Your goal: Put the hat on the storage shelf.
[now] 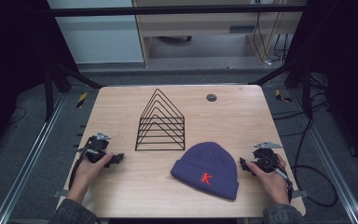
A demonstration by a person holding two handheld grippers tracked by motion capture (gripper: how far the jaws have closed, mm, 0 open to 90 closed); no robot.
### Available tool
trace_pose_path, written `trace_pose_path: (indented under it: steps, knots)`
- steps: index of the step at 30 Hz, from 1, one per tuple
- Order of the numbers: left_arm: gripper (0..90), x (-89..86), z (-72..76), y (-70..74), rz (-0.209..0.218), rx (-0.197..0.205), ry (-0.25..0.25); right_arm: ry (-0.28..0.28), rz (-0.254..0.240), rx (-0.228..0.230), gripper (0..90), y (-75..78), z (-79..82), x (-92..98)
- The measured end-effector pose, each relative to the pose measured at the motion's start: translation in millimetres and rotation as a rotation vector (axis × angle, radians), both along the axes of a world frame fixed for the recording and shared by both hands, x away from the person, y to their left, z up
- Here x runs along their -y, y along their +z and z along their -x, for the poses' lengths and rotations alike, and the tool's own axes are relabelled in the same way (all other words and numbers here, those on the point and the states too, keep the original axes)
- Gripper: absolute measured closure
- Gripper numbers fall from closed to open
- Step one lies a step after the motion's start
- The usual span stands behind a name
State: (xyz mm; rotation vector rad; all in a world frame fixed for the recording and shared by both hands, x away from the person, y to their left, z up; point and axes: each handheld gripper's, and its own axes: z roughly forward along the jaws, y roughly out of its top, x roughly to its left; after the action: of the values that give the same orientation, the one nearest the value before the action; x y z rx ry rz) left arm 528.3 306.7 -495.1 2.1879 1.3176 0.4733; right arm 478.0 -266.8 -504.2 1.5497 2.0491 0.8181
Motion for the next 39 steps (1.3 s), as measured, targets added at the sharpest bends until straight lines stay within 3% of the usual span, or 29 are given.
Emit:
trace_pose_path:
  steps: [4,9,12,16,20,21,23,28,34,39]
  knots:
    - [3.1,1.0,0.9,-1.1,0.002,0.010,0.006,-0.007,0.008,-0.015,21.9,4.9,-0.4,1.2]
    - [2.2,1.5,1.6,-1.4,0.002,0.007,0.005,-0.006,0.001,0.014,24.7,9.6,1.1,-1.4]
    - [1.2,1.5,1.5,-1.8,0.001,0.007,-0.001,0.015,-0.032,0.016,28.1,13.5,0.6,-10.8]
    - [0.4,2.1,1.8,-2.0,0.002,0.005,-0.001,0.067,-0.005,0.010,33.9,28.6,-9.7,-27.1]
    - [0.0,2.7,2.0,-2.2,0.002,0.004,-0.004,0.177,0.009,-0.020,40.6,50.0,-31.9,-48.6]
    - [0.0,2.7,2.0,-2.2,0.002,0.004,-0.004,0.177,0.009,-0.020,40.6,50.0,-31.9,-48.6]
    - [0.0,2.8,2.0,-2.1,0.001,0.004,-0.003,0.239,0.018,-0.057,44.0,55.0,-44.8,-61.0]
    - [0.0,3.0,2.2,-2.2,0.002,0.003,-0.003,0.294,0.001,-0.097,48.2,55.6,-60.9,-77.8]
    - [0.0,3.3,2.0,-2.4,0.005,0.002,-0.003,0.297,-0.034,-0.130,50.5,45.3,-74.2,-96.3]
    - [0.0,3.6,2.2,-2.3,0.005,-0.001,-0.005,0.289,-0.008,-0.172,50.0,33.4,-81.4,-106.5]
